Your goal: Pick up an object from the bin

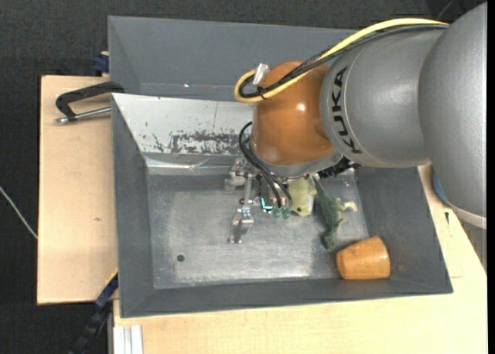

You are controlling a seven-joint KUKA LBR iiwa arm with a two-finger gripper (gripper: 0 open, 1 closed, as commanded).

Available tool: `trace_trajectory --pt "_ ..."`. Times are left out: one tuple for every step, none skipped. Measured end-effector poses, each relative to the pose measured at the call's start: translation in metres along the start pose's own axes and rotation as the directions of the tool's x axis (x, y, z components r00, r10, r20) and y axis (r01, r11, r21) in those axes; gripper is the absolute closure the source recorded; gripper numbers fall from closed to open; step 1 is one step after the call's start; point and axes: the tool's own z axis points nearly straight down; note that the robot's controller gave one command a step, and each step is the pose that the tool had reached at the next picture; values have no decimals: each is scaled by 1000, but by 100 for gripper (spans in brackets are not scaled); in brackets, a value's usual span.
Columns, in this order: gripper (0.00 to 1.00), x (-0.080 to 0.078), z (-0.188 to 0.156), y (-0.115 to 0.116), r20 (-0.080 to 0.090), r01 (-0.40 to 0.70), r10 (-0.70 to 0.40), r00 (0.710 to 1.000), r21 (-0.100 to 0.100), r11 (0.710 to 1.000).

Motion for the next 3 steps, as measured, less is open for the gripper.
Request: trace_trajectory --pt "0 -49 55 -67 13 194 -194 981 0 981" --pt "0 -50 25 -153 15 295 -295 955 8 956" --pt "0 -43 27 -155 9 305 -305 952 2 952"
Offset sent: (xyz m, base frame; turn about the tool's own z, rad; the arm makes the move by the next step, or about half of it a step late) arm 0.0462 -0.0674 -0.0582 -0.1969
